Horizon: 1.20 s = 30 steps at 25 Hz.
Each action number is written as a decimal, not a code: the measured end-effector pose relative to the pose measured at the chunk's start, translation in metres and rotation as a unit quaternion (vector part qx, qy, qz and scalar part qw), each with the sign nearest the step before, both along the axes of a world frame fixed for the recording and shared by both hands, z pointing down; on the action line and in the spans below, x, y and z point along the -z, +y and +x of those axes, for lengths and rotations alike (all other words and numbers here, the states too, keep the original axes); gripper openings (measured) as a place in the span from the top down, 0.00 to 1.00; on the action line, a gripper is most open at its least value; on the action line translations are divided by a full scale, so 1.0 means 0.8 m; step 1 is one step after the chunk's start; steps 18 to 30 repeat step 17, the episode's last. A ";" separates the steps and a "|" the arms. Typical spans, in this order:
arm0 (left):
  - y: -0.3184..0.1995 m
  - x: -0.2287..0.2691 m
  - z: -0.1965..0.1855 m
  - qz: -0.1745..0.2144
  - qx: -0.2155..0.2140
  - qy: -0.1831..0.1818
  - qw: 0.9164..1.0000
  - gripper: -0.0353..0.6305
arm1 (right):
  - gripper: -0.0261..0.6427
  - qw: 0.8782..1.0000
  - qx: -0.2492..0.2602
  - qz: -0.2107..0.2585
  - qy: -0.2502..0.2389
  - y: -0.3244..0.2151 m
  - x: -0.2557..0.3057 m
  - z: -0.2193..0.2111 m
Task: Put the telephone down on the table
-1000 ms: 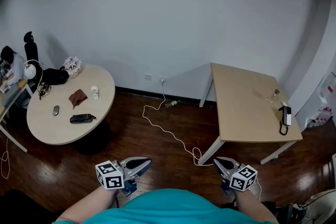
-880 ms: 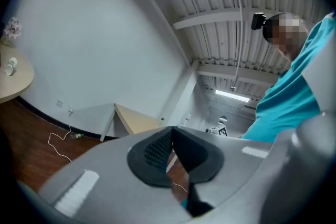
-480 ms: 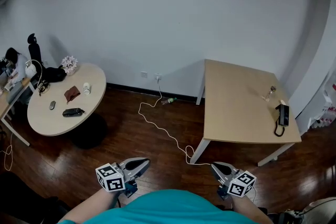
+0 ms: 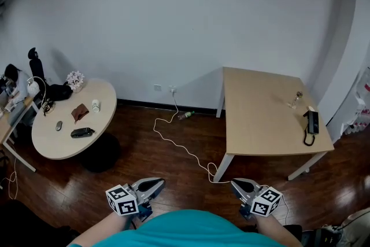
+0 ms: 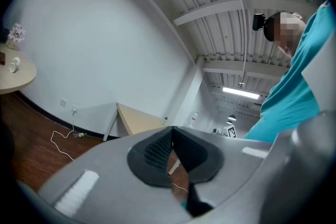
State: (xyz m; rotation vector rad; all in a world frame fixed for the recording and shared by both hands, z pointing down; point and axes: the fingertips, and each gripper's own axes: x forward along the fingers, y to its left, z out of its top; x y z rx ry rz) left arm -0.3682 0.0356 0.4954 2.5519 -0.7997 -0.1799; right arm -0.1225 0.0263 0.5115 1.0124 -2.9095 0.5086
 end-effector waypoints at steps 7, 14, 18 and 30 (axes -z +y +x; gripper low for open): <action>-0.006 0.003 -0.018 0.001 -0.005 0.003 1.000 0.94 | 0.96 1.000 0.000 0.000 0.010 -0.001 0.001 -0.019; -0.009 0.001 -0.025 -0.002 -0.008 0.007 1.000 0.94 | 0.96 1.000 0.004 0.002 0.018 -0.005 0.001 -0.029; -0.008 0.000 -0.028 -0.002 -0.006 0.009 1.000 0.94 | 0.96 1.000 0.007 0.001 0.020 -0.005 0.000 -0.033; -0.008 0.000 -0.028 -0.002 -0.006 0.009 1.000 0.94 | 0.96 1.000 0.007 0.001 0.020 -0.005 0.000 -0.033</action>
